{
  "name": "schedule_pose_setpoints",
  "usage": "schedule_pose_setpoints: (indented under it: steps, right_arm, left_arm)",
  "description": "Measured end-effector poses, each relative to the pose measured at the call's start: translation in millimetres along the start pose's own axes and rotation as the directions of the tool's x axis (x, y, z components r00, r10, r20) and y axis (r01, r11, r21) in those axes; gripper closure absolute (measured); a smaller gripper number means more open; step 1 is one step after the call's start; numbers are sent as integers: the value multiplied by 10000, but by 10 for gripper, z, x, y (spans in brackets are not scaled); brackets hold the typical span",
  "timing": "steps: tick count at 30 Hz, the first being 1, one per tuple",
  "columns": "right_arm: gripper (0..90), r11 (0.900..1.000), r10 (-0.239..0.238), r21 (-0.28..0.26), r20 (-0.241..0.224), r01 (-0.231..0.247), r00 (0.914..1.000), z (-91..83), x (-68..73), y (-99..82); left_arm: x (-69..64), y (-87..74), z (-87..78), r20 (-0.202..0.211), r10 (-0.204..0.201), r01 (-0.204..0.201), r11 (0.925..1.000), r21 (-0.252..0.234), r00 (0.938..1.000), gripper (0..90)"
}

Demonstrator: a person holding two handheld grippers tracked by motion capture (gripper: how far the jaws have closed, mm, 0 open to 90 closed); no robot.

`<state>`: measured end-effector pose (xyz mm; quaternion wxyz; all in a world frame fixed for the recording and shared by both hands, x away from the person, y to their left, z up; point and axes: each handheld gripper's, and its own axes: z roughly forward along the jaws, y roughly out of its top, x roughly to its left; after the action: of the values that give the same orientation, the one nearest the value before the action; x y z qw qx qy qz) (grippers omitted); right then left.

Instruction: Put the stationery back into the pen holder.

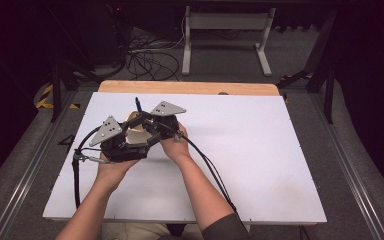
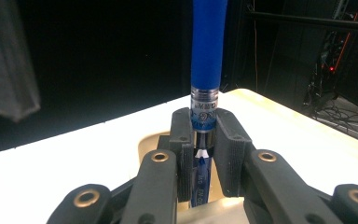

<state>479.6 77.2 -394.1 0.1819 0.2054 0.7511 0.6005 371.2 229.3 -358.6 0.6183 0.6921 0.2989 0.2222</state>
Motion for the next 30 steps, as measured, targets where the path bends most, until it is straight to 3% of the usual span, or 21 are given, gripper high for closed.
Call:
schedule_pose_setpoints:
  steps: [30]
  right_arm:
    - [788, 9996, 108, 267, 10, -109, 9999, 52, -6, -116]
  left_arm:
    - [-4, -10, 14, 31, 58, -59, 9999, 87, 10000, 154]
